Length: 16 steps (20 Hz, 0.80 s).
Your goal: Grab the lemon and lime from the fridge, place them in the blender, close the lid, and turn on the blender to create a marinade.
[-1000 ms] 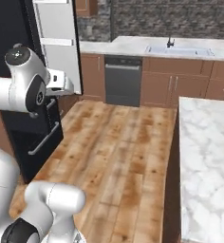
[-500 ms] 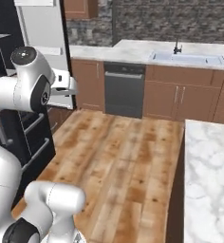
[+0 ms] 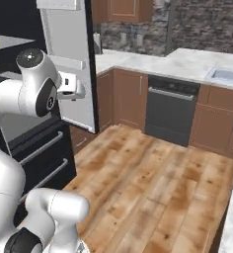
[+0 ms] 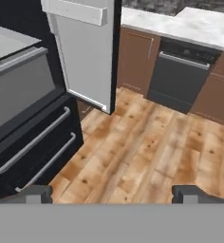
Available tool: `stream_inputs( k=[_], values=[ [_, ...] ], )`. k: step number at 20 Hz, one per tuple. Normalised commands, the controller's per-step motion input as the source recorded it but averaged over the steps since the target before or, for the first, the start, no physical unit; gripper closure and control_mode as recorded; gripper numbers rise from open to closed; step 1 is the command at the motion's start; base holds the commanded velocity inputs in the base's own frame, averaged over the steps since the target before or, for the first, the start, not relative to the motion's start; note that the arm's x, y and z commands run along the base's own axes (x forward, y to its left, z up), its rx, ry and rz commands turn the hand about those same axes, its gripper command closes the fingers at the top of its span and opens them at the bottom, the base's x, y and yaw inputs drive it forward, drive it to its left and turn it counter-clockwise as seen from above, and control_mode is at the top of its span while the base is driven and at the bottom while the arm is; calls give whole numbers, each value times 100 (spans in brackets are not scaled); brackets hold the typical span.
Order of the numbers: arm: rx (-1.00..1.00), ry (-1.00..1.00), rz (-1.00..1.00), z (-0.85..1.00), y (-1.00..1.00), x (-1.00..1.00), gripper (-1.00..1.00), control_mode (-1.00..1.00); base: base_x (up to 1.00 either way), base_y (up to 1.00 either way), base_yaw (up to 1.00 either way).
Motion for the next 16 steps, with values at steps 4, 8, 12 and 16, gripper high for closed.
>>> stream_inputs(
  k=[4,8,12,16],
  values=[
    [0,0,0,0,0,0,-100,100,90,0,59],
    [0,0,0,0,0,0,-100,100,82,-2,63],
    [0,0,0,0,0,0,-100,100,79,-20,63],
    [0,0,0,0,0,0,-100,100,70,-27,62]
  ],
)
